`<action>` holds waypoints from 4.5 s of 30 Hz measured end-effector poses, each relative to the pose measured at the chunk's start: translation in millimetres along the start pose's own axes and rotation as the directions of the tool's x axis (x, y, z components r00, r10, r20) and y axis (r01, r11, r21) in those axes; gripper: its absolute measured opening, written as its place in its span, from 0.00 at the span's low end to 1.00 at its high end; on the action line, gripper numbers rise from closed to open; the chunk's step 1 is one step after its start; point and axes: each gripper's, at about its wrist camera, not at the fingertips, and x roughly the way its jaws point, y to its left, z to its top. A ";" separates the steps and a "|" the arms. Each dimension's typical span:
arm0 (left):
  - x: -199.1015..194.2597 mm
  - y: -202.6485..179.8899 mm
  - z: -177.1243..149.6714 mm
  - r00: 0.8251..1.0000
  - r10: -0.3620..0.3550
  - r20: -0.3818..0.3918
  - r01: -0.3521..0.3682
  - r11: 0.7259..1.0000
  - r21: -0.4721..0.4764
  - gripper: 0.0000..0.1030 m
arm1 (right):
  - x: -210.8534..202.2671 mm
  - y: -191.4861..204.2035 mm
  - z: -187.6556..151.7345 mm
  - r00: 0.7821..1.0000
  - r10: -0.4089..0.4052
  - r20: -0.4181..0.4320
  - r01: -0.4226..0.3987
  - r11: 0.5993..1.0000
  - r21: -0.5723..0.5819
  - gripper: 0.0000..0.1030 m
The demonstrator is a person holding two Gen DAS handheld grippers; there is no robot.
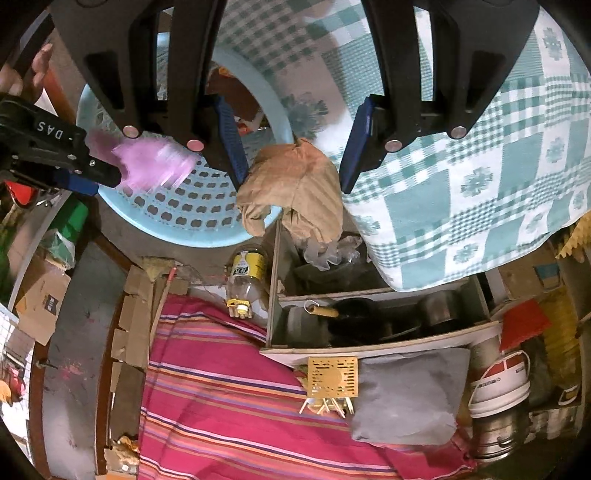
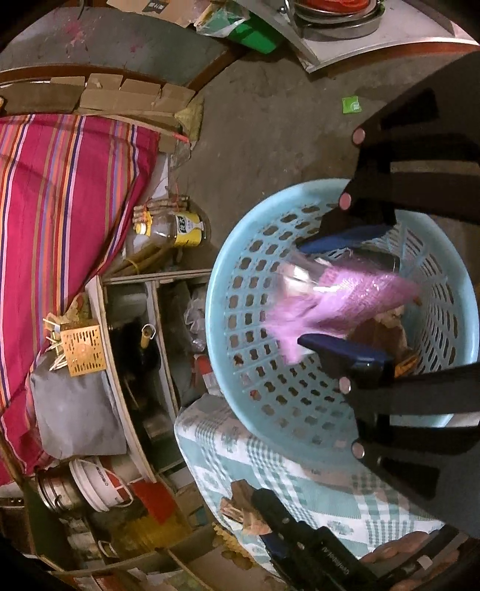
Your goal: Collect trash
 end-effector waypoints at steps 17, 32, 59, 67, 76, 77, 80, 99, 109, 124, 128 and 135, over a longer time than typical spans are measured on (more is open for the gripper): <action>34.3 -42.1 5.8 0.997 -0.068 -0.030 0.069 0.997 0.042 0.56 | -9.5 -38.1 -6.3 0.998 -0.061 0.016 0.060 0.998 0.029 0.63; 16.3 -2.6 -8.1 1.000 -0.009 -0.027 0.008 0.999 -0.038 0.93 | -9.7 -31.2 -7.7 0.999 -0.045 0.030 0.044 0.998 0.044 0.71; -166.5 120.4 -61.1 0.953 0.235 0.192 -0.223 0.971 -0.081 0.95 | -67.3 139.6 -25.1 0.977 0.109 0.184 -0.078 0.982 -0.171 0.90; -220.5 161.5 -108.3 0.894 0.383 0.233 -0.354 0.922 -0.159 0.95 | -102.3 178.2 -62.2 0.956 0.161 0.244 -0.108 0.970 -0.218 0.96; -245.8 198.2 -165.8 0.858 0.484 0.172 -0.438 0.864 -0.248 0.95 | -121.3 216.0 -101.7 0.939 0.215 0.270 -0.135 0.949 -0.286 0.96; -248.0 201.4 -169.8 0.854 0.490 0.173 -0.440 0.859 -0.263 0.95 | -124.0 219.1 -106.6 0.934 0.223 0.278 -0.139 0.946 -0.292 0.96; -250.3 211.3 -176.5 0.850 0.502 0.162 -0.442 0.845 -0.300 0.95 | -130.0 224.1 -120.2 0.919 0.228 0.320 -0.129 0.945 -0.301 0.96; -231.5 213.7 -175.6 0.795 0.563 0.228 -0.482 0.813 -0.326 0.95 | -114.1 228.5 -129.2 0.907 0.201 0.370 -0.097 0.955 -0.281 0.96; -225.3 217.2 -173.9 0.791 0.568 0.226 -0.491 0.811 -0.318 0.95 | -109.1 229.3 -125.6 0.908 0.193 0.371 -0.090 0.957 -0.277 0.96; -222.3 220.7 -175.1 0.787 0.580 0.211 -0.509 0.804 -0.308 0.95 | -106.4 238.6 -128.4 0.913 0.194 0.359 -0.086 0.951 -0.297 0.96; -222.0 222.0 -177.1 0.777 0.596 0.203 -0.529 0.793 -0.301 0.95 | -104.6 241.7 -129.4 0.915 0.193 0.354 -0.084 0.949 -0.302 0.96; -219.2 225.1 -179.1 0.769 0.612 0.185 -0.551 0.782 -0.292 0.95 | -100.0 247.3 -130.5 0.922 0.186 0.340 -0.074 0.945 -0.319 0.96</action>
